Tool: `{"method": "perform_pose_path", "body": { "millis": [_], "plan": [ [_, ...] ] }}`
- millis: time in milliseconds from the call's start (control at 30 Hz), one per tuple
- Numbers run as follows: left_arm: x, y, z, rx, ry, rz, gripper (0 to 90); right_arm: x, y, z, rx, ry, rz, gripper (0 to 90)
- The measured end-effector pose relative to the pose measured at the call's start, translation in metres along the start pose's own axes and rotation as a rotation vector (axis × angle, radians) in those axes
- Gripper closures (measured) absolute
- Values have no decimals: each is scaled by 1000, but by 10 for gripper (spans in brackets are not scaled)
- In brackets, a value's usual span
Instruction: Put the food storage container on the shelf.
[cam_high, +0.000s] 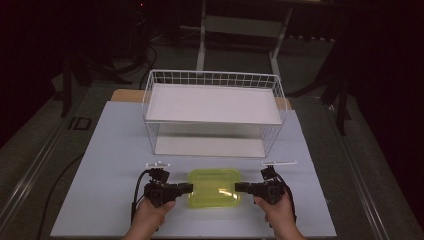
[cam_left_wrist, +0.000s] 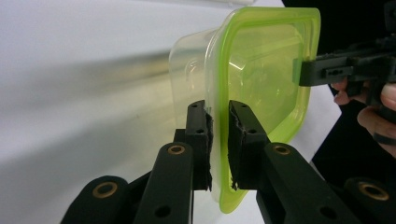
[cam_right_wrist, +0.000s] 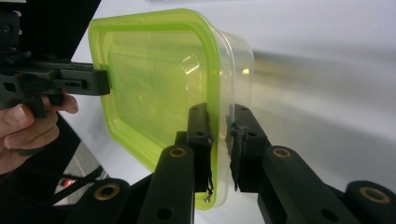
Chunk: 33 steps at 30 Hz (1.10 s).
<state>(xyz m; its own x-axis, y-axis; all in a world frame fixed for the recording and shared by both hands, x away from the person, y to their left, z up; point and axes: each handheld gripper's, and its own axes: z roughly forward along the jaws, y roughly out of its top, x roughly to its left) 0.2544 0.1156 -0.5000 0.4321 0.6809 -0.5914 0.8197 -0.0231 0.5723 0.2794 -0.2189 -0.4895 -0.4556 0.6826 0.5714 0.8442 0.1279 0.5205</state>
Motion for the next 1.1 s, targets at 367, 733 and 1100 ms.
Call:
{"method": "perform_pose_path", "body": {
  "millis": [367,733,1100],
  "plan": [
    [0,47,-15,-89,21,55,811,12,42,-2,-95,-28,-49,797],
    [20,73,8,-124,55,76,810,-3,69,16,-144,-84,-34,793],
    [39,84,37,-120,75,52,808,-26,75,34,-167,-129,13,791]
  ]
}}
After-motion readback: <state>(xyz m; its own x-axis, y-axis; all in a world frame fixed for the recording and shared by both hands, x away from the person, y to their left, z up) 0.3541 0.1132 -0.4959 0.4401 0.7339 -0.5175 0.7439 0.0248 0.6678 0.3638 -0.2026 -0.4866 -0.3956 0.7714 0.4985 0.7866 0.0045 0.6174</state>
